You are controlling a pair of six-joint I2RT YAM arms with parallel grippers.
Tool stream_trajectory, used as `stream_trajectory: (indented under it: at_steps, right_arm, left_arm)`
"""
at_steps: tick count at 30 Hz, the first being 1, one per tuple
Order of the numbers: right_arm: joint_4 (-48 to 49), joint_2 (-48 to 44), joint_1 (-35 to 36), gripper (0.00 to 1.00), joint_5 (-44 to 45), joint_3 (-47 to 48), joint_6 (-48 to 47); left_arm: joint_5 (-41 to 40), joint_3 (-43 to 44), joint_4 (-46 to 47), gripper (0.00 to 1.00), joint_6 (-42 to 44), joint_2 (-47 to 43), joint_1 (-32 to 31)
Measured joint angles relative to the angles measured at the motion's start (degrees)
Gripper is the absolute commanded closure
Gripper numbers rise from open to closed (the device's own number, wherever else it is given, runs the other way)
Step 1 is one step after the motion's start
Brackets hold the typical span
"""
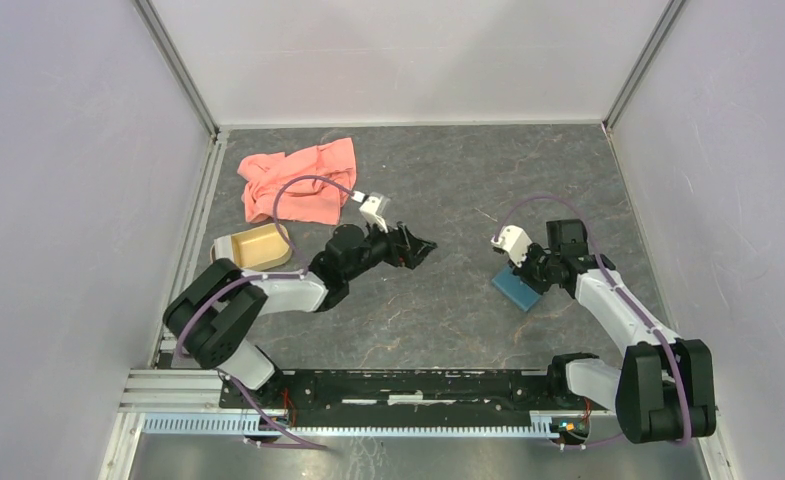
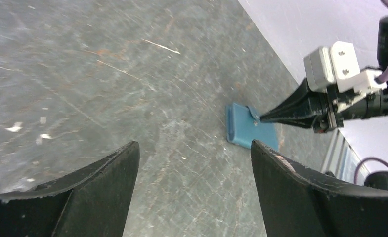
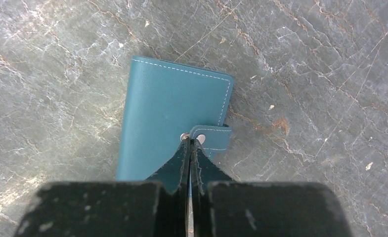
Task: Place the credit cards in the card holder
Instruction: Close the card holder at the center of the board.
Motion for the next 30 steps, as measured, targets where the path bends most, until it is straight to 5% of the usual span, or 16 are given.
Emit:
stream_trajectory:
  at_steps: [4, 13, 20, 30]
  right_arm:
    - [-1.2, -0.5, -0.6, 1.00, -0.9, 0.3, 0.0]
    - [-7.6, -0.5, -4.5, 1.00, -6.0, 4.2, -0.4]
    - [-8.6, 1.7, -5.2, 1.00, -8.2, 4.3, -0.2]
    - [-9.2, 3.4, -6.5, 1.00, -8.9, 4.3, -0.2]
  left_arm:
    - [2.2, 3.6, 0.5, 0.19, 0.2, 5.2, -3.4]
    - [5.1, 19.6, 0.0, 0.54, 0.8, 20.1, -13.5]
    - [7.2, 29.5, -2.1, 0.73, 0.3, 29.7, -15.3]
    - [8.6, 36.5, -7.4, 0.85, -2.0, 37.9, -15.7]
